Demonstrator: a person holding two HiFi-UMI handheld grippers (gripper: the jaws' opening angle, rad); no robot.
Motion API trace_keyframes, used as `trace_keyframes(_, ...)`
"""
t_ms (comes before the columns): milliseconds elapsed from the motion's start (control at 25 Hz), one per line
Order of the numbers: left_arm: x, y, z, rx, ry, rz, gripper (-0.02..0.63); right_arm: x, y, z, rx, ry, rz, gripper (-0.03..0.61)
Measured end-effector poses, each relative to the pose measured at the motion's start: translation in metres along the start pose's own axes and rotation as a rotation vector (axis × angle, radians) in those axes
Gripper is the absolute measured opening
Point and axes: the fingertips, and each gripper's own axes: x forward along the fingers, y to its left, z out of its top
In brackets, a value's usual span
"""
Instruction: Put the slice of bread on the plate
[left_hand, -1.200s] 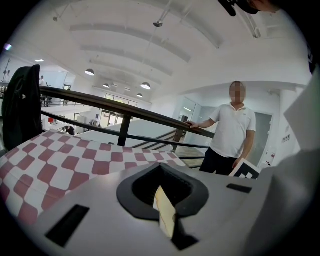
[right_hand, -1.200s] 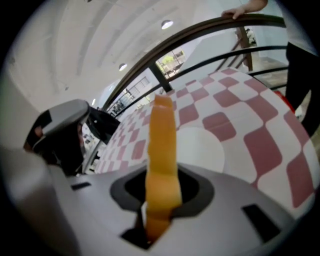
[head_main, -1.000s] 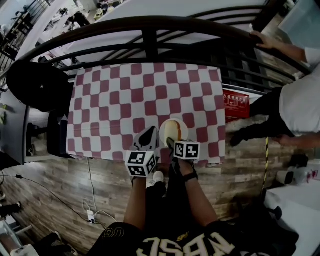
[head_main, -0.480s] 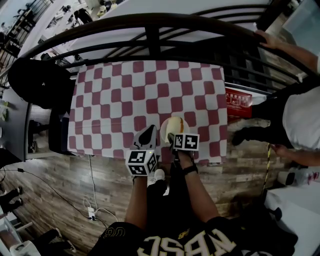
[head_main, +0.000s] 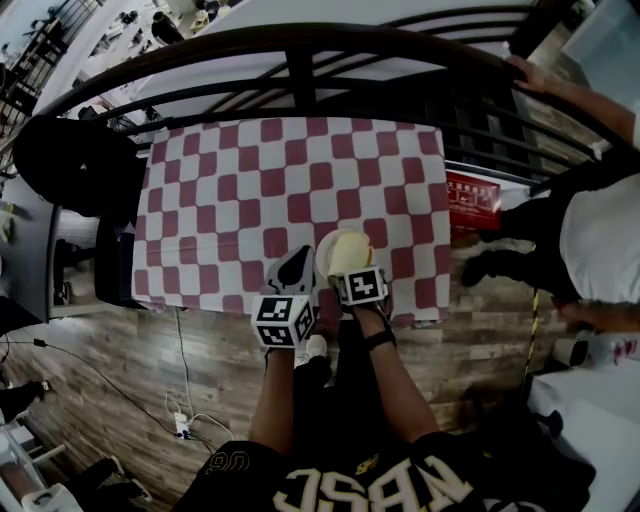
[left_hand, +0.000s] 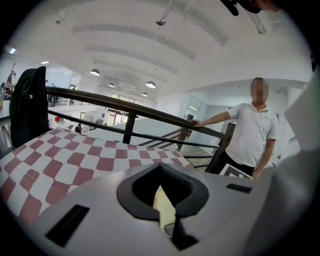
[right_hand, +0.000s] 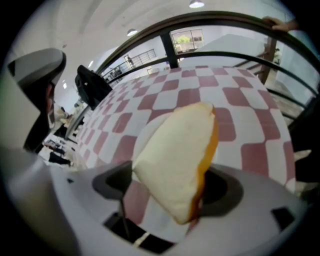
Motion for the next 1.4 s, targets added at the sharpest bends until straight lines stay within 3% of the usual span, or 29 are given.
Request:
trace_keyframes(240, 0.000, -0.006, -0.007, 0.005, 0.017, -0.008, 0.018, -0.006, -0.022, -0.012, -0.043, 0.037, -0.072, 0.474)
trace_keyframes(320, 0.000, -0.010, -0.009, 0.009, 0.022, -0.016, 0.018, -0.009, -0.035, -0.011, -0.010, 0.010, -0.085, 0.483)
trace_keyframes(480, 0.000, -0.017, -0.006, 0.026, 0.018, -0.035, 0.018, -0.021, -0.046, -0.001, 0.149, -0.137, -0.008, 0.483)
trace_keyframes(640, -0.005, -0.021, 0.002, 0.033, -0.002, -0.045, 0.018, -0.052, -0.044, 0.017, 0.172, -0.298, 0.033, 0.483)
trace_keyframes(800, -0.014, -0.025, 0.019, 0.044, -0.038, -0.056, 0.018, -0.099, -0.027, 0.045, 0.080, -0.462, 0.042, 0.480)
trace_keyframes(1000, -0.034, -0.029, 0.048, 0.076, -0.102, -0.053, 0.018, -0.165, 0.003, 0.082, -0.090, -0.635, -0.067, 0.465)
trace_keyframes(1080, -0.044, -0.029, 0.061, 0.096, -0.133, -0.051, 0.018, -0.190, 0.021, 0.092, -0.131, -0.694, -0.086, 0.417)
trace_keyframes(1160, -0.055, -0.032, 0.077, 0.116, -0.165, -0.058, 0.018, -0.216, 0.040, 0.099, -0.123, -0.775, -0.055, 0.222)
trace_keyframes(1200, -0.061, -0.034, 0.085, 0.126, -0.182, -0.064, 0.018, -0.227, 0.049, 0.103, -0.114, -0.813, -0.021, 0.164)
trace_keyframes(1280, -0.072, -0.039, 0.103, 0.146, -0.222, -0.071, 0.018, -0.249, 0.068, 0.111, -0.123, -0.873, 0.030, 0.126)
trace_keyframes(1400, -0.092, -0.044, 0.135, 0.171, -0.295, -0.073, 0.018, -0.281, 0.096, 0.122, -0.191, -0.954, 0.031, 0.032)
